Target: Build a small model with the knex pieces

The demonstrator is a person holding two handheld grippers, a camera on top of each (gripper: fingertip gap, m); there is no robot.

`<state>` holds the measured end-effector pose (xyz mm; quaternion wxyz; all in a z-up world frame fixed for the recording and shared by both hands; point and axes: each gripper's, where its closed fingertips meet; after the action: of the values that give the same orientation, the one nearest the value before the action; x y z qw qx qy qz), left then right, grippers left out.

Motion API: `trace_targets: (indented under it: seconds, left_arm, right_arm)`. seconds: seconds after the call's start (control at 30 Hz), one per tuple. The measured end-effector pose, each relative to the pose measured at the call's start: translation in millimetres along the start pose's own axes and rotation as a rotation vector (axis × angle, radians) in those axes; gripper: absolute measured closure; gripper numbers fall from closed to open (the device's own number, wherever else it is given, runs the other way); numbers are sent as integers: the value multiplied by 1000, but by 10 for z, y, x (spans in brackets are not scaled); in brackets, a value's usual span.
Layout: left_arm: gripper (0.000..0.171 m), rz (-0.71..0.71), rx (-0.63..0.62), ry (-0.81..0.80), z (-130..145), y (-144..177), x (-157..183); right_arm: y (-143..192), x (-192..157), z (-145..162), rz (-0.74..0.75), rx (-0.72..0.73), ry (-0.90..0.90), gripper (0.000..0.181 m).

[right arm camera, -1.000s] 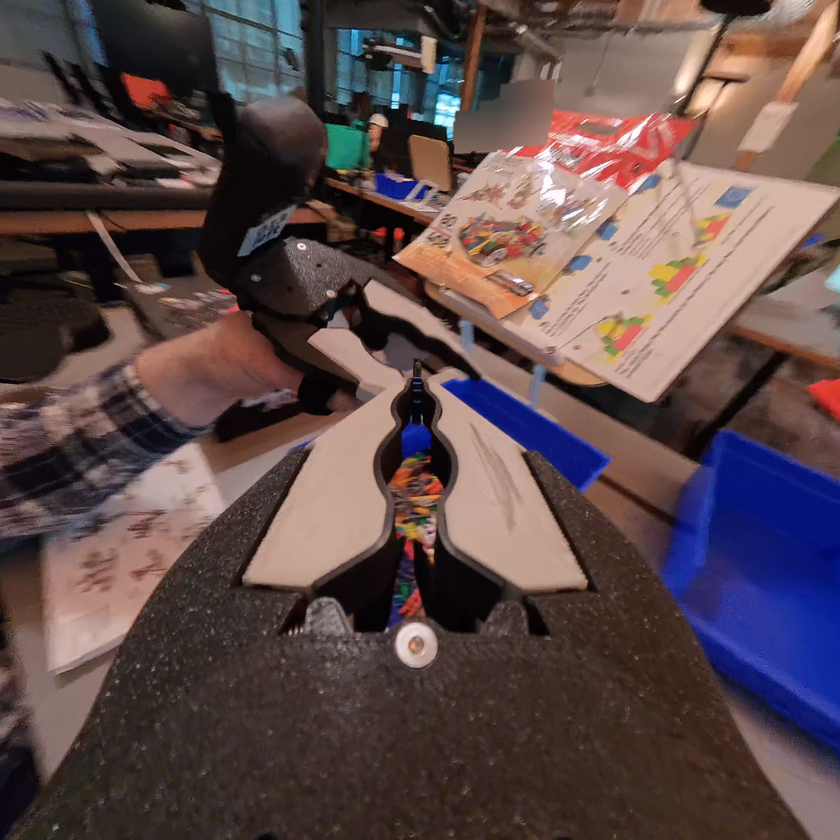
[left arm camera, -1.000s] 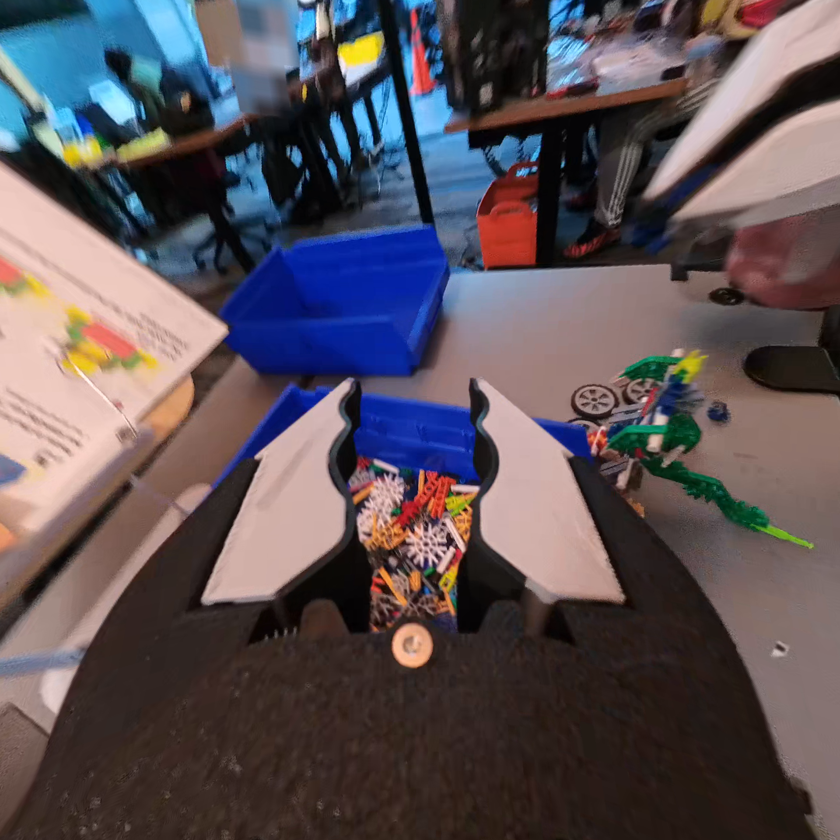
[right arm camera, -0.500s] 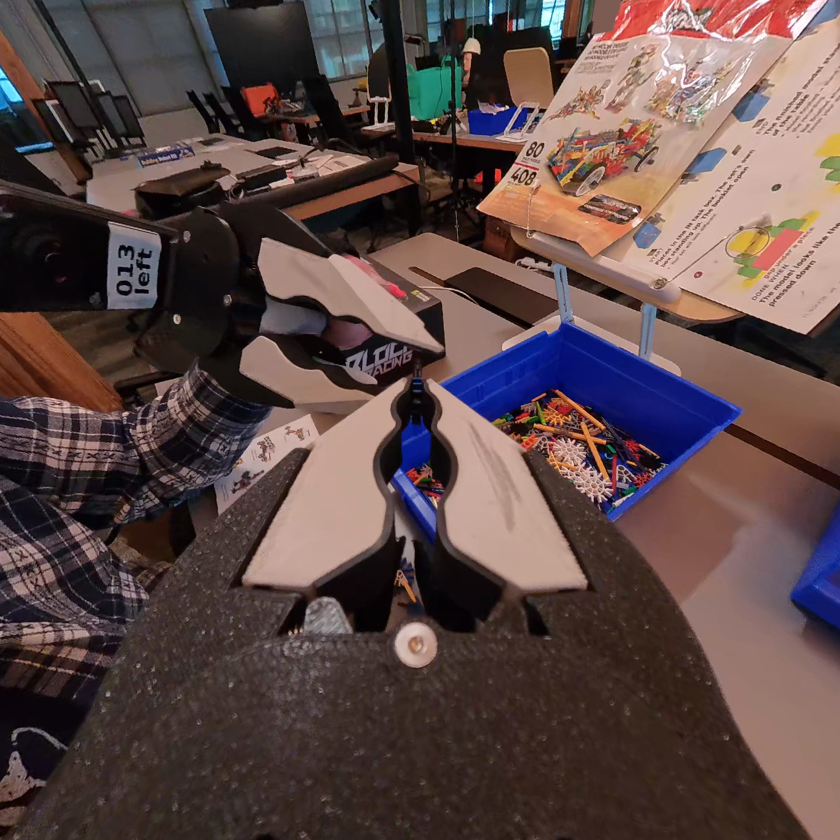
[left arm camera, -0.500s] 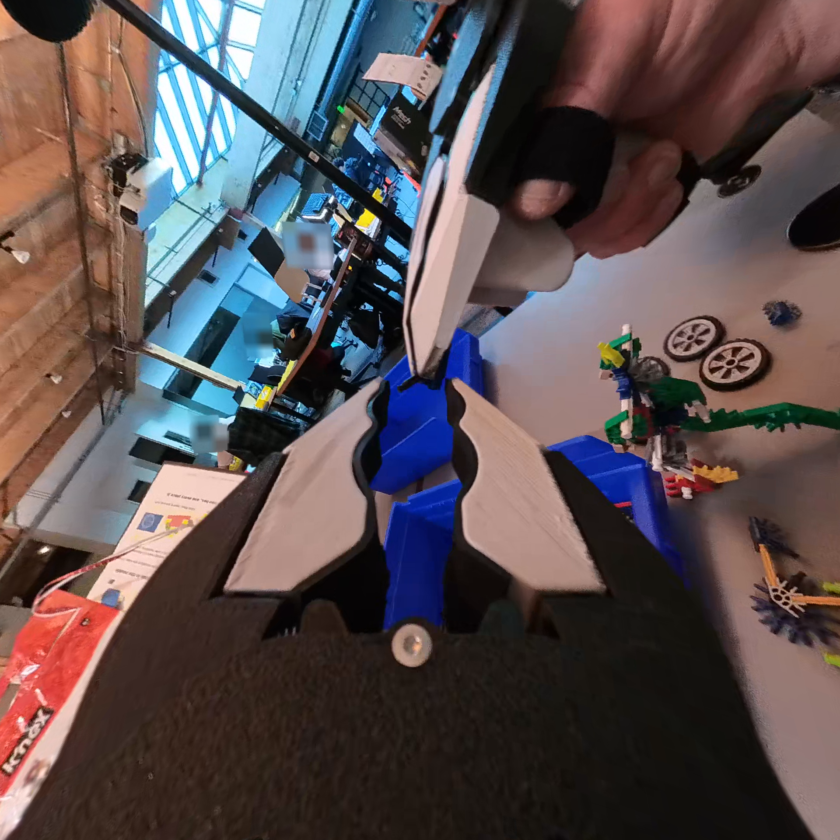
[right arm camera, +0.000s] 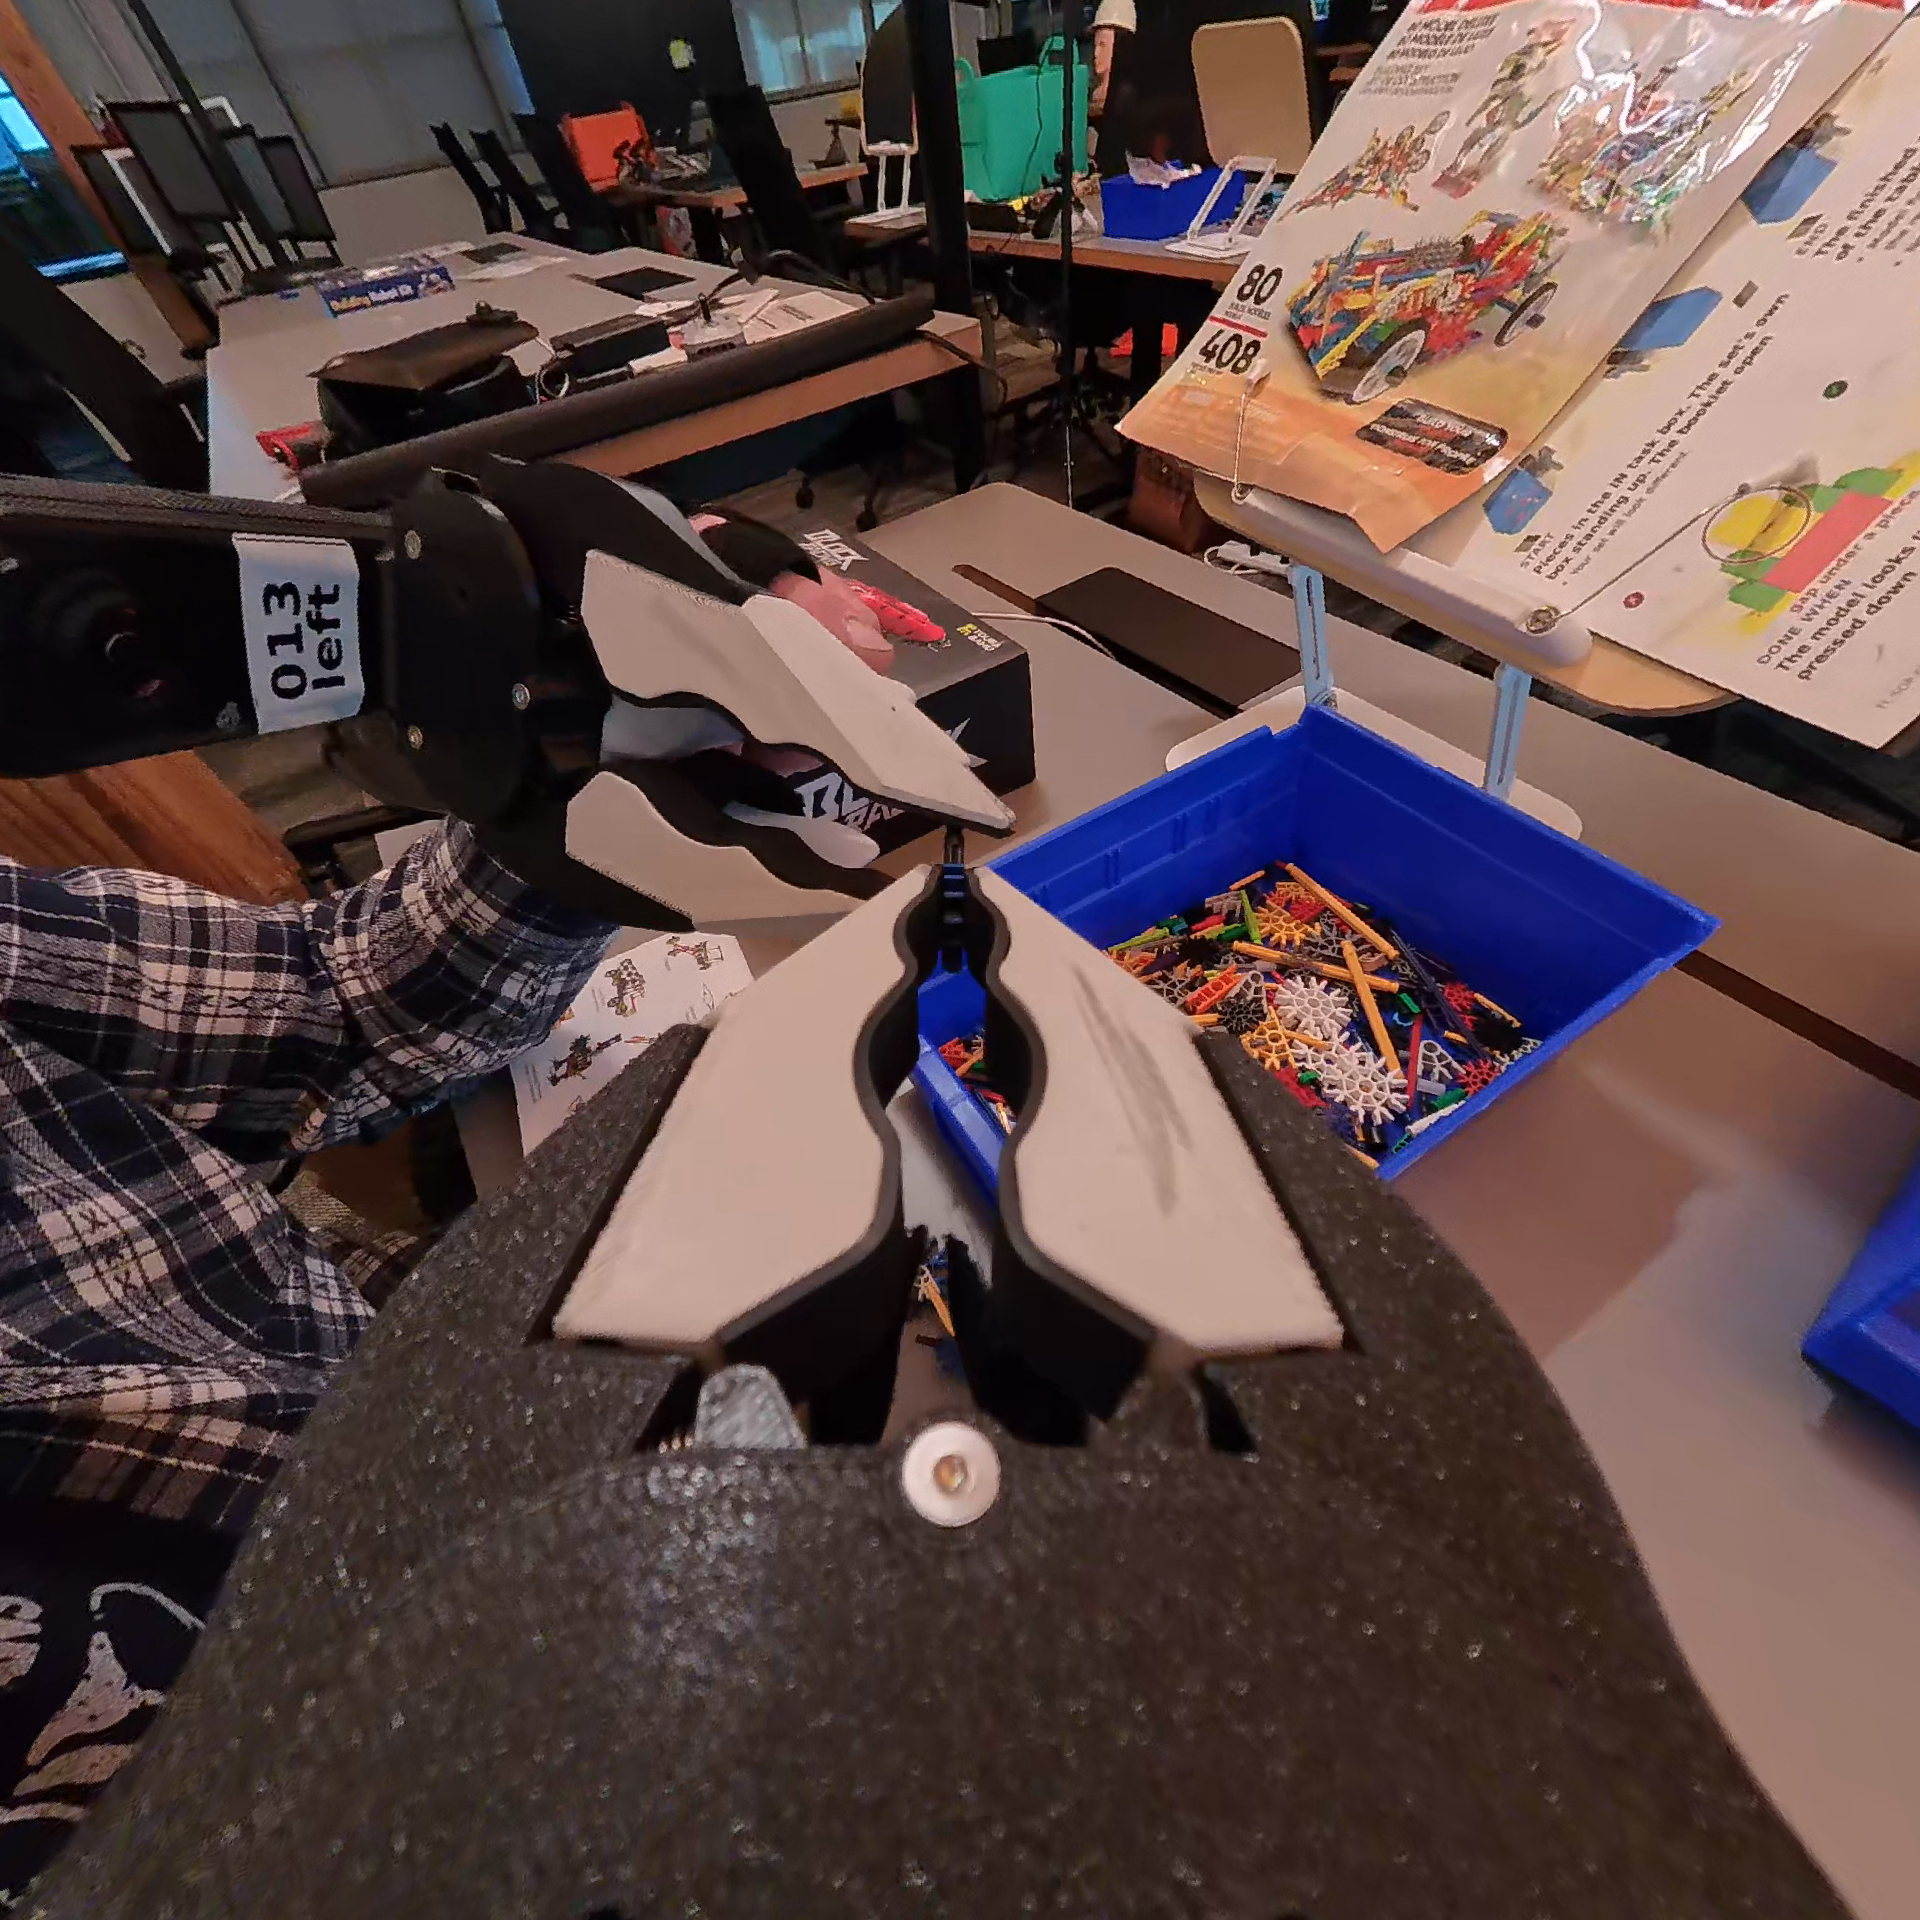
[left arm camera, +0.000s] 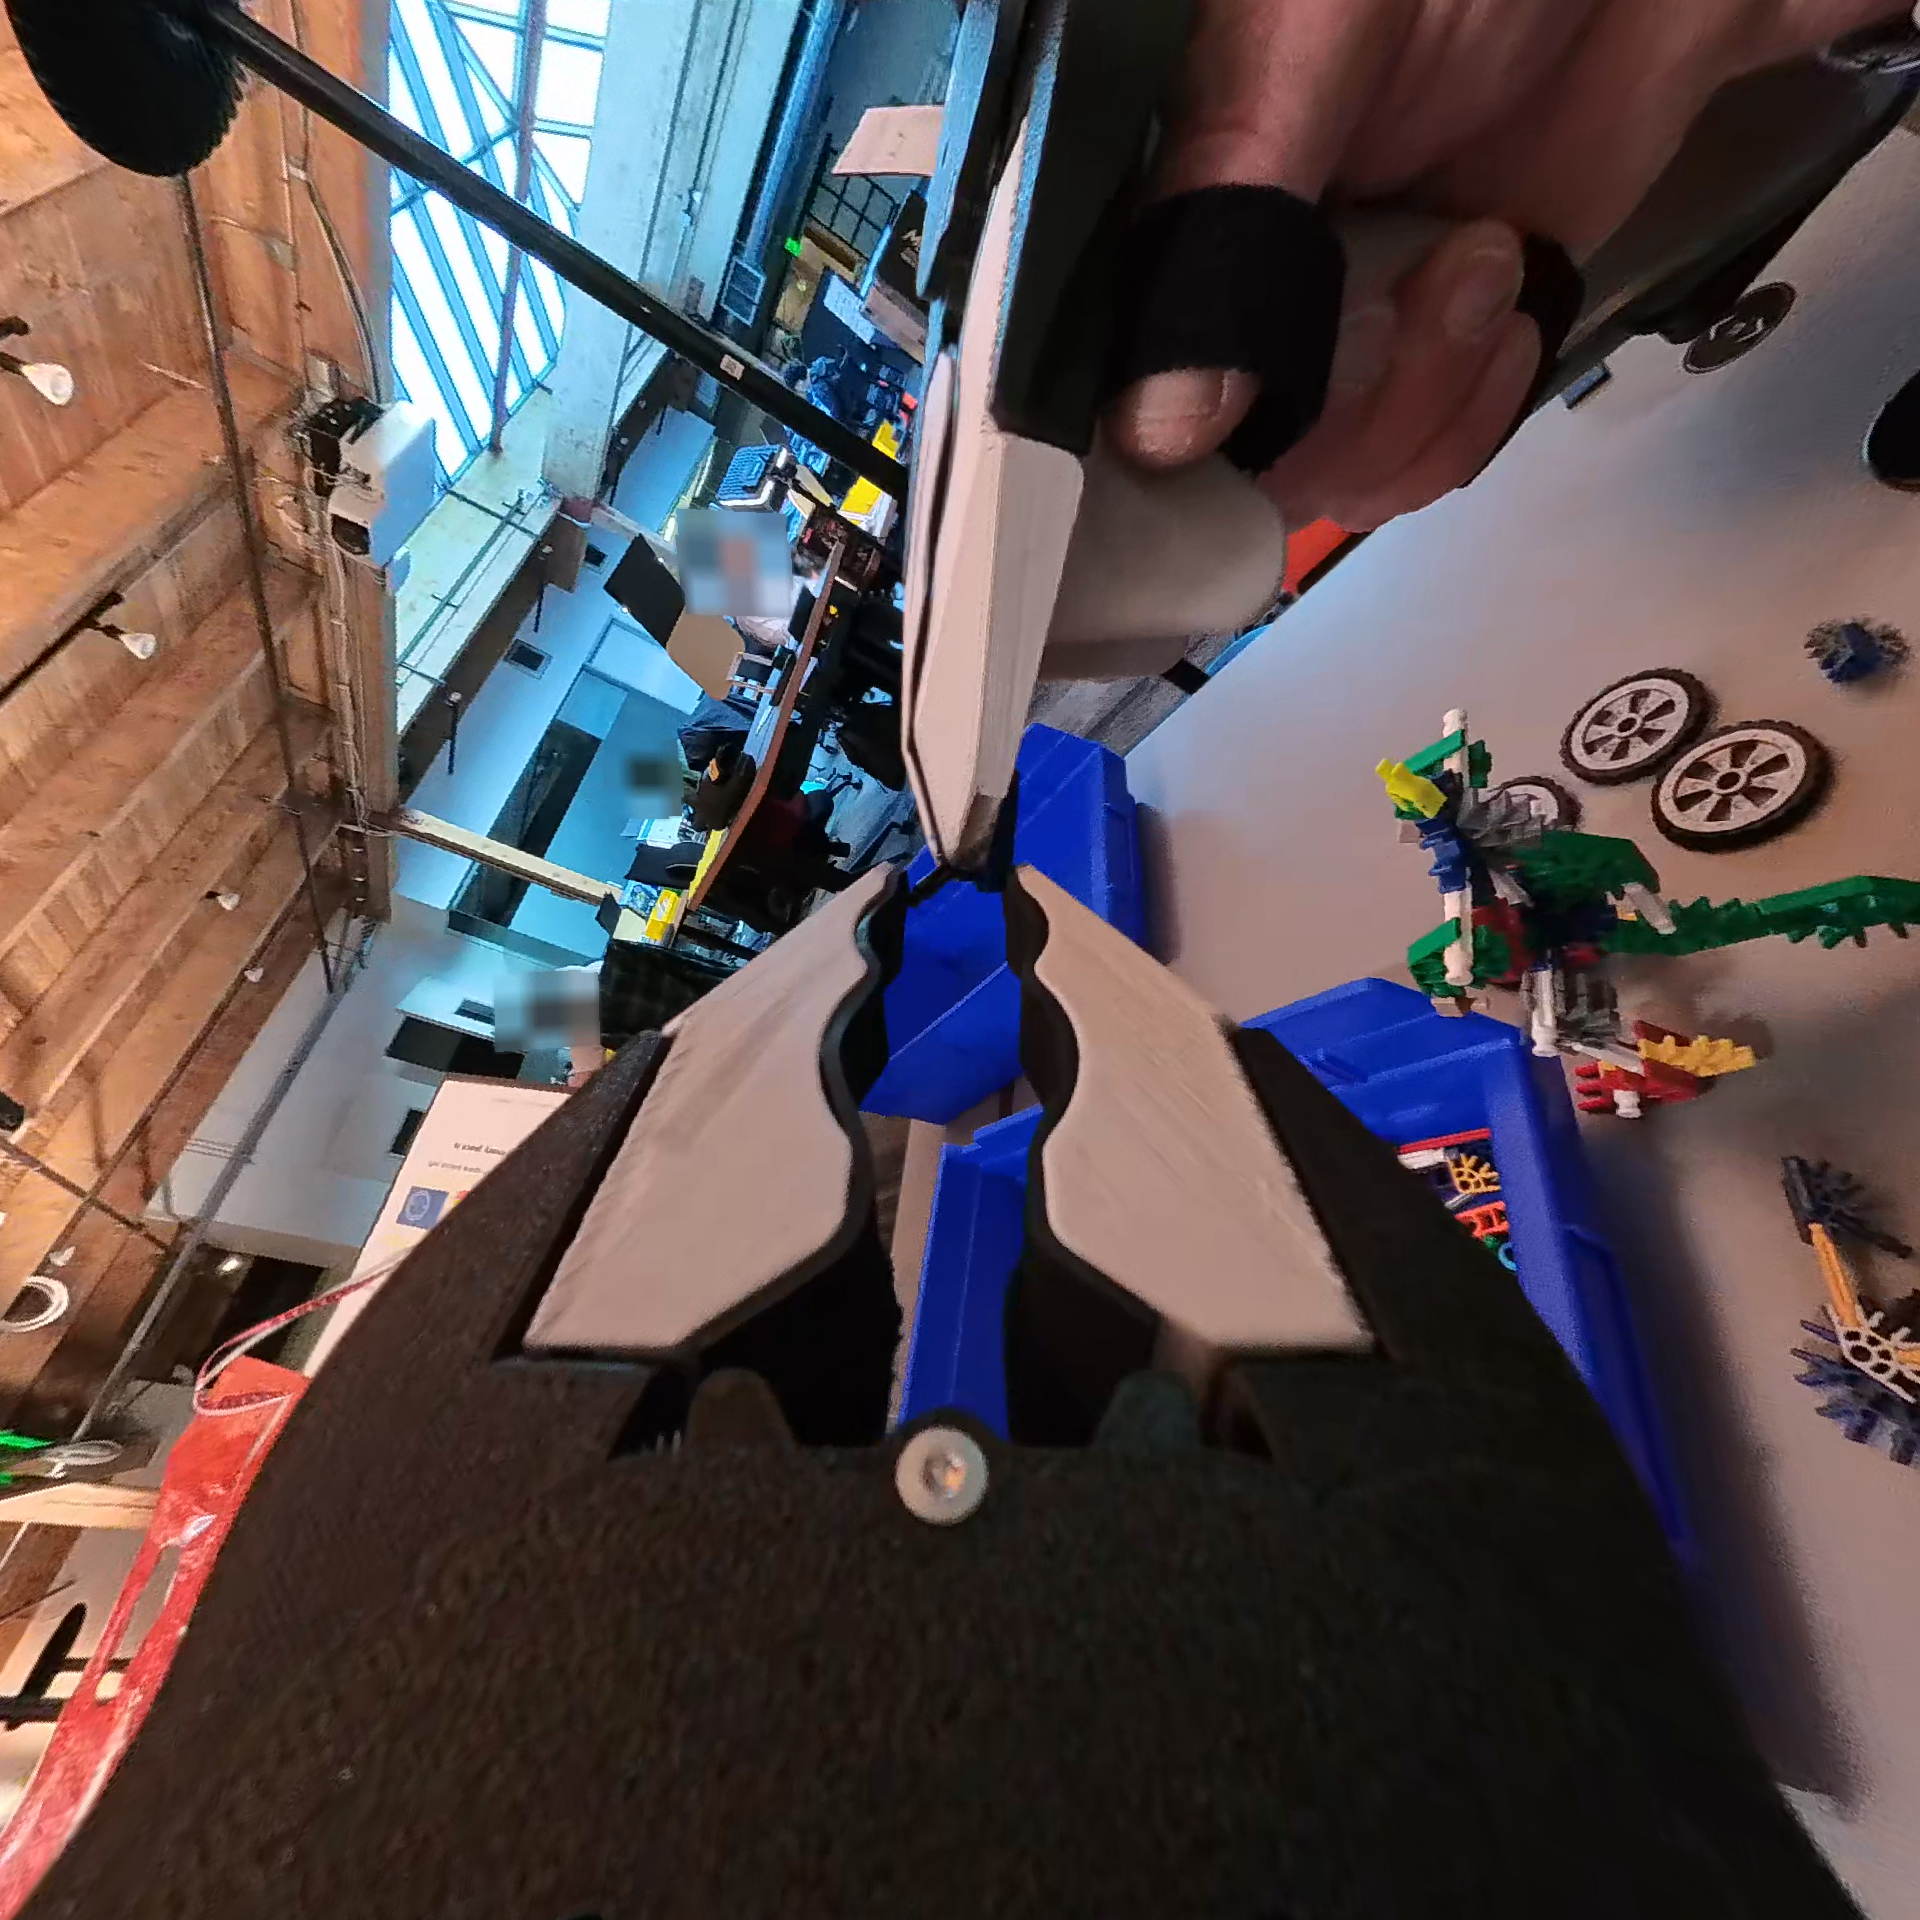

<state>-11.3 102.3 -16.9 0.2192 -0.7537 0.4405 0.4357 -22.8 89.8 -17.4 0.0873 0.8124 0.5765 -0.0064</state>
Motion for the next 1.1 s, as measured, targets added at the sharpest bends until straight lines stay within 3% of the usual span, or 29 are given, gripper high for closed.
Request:
trace_targets:
  seconds: [0.4, 0.73, 0.83, 0.87, 1.1]
  left_arm:
    - [158, -122, -6, 57, 0, -74, -146]
    - [160, -156, 63, 96, -86, -50, -185]
    - [160, -162, 79, 65, -111, -18, -193]
    - [170, -148, 90, 63, -125, -9, -176]
    - [171, -200, 87, 158, 34, -42, -246]
  right_arm:
    - [18, 88, -146, 94, 122, 68, 181]
    - [53, 28, -246, 11, 240, 26, 180]
    - [54, -8, -259, 50, 242, 142, 180]
    - [57, -33, -292, 52, 258, 159, 180]
    - [-44, 106, -298, 114, 219, 145, 180]
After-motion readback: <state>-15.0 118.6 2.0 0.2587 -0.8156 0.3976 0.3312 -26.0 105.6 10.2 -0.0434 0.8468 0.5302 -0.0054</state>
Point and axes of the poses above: each gripper's, where its closed fingertips meet, y back along the fingers, z out of its underside, x = y × z across the jaws, and after that the axes turned 8 degrees about x, right-handed
